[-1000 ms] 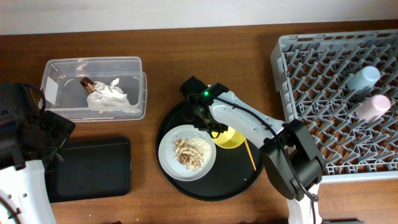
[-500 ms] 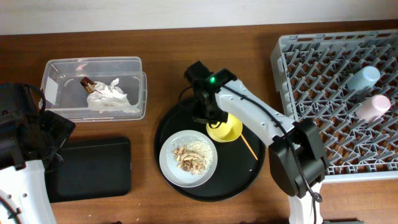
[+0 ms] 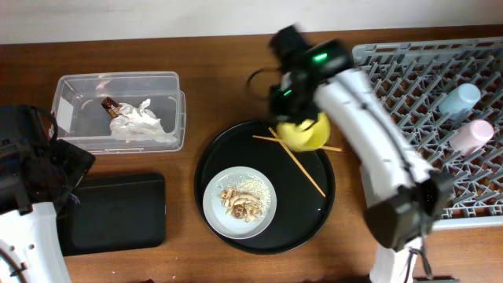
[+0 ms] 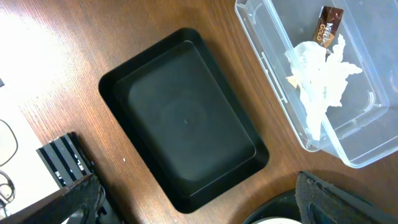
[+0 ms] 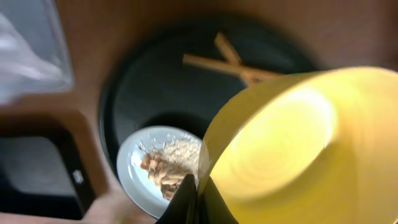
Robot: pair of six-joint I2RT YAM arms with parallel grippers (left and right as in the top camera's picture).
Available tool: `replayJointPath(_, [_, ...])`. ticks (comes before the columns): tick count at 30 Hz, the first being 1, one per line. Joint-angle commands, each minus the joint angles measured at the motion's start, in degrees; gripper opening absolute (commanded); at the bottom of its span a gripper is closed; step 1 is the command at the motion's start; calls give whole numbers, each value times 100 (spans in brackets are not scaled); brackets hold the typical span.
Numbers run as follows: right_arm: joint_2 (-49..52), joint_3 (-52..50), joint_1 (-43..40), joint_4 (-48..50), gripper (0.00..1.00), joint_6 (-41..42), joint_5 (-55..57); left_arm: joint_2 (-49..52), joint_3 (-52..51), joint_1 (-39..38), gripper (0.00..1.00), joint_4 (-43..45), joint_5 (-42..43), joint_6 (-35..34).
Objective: Sort waste into correct bins and load items into the dishwasher rack
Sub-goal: 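Grasp the yellow bowl rim and lift it toward the rack, then lower the yellow bowl upside down into the rack and release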
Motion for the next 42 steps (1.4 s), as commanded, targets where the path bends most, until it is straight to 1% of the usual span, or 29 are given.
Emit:
replayJointPath(1, [-564, 466, -1392, -46, 4, -1016, -1049, -61, -13, 28, 99, -7, -24, -55])
replayJointPath(2, [-634, 476, -2031, -44, 4, -1445, -1694, -61, -13, 28, 99, -7, -22, -55])
replayJointPath(4, [-614, 470, -2914, -177, 4, -2031, -2422, -61, -13, 28, 99, -7, -24, -55])
replayJointPath(6, [-560, 409, -3628, -367, 4, -2446, -2555, -61, -11, 28, 99, -7, -22, -55])
replayJointPath(10, [-439, 144, -4739, -673, 4, -2844, -2590, -61, -11, 28, 99, -7, -22, -55])
replayJointPath(12, [-382, -72, -5294, -684, 4, -3093, -2791, -61, -11, 28, 99, -7, -22, -52])
replayJointPath(14, [-374, -356, -5755, -625, 4, -3508, -3250, -61, -11, 28, 99, -7, -22, -52])
replayJointPath(18, [-343, -1008, -6404, -599, 4, -4419, -4380, -61, -11, 28, 99, -7, -22, -55])
replayJointPath(22, [-326, -1873, -6655, -153, 4, -4787, -5493, -61, -11, 28, 99, -7, -22, -55])
replayJointPath(26, [-326, -2699, -6658, 846, 4, -4784, -6454, -61, -11, 28, 99, -7, -22, -52])
replayJointPath(29, [-326, -3032, -6658, 1272, 4, -4778, -7071, -61, -13, 28, 99, -7, -22, -52])
replayJointPath(30, [-326, -3123, -6658, 1403, 4, -4664, -7167, -61, -11, 28, 99, -7, -22, -52])
replayJointPath(32, [-326, -3158, -6660, 1445, 4, -4459, -7051, -61, -13, 28, 99, -7, -24, -55])
replayJointPath(34, [-326, -3158, -6664, 1440, 4, -4306, -6686, -61, -11, 28, 99, -7, -22, -52])
replayJointPath(38, [-326, -3171, -6658, 1294, 4, -4317, -5759, -61, -11, 28, 99, -7, -22, -52])
replayJointPath(42, [-326, -3171, -6658, 1285, 4, -4332, -5506, -61, -13, 28, 99, -7, -24, -52])
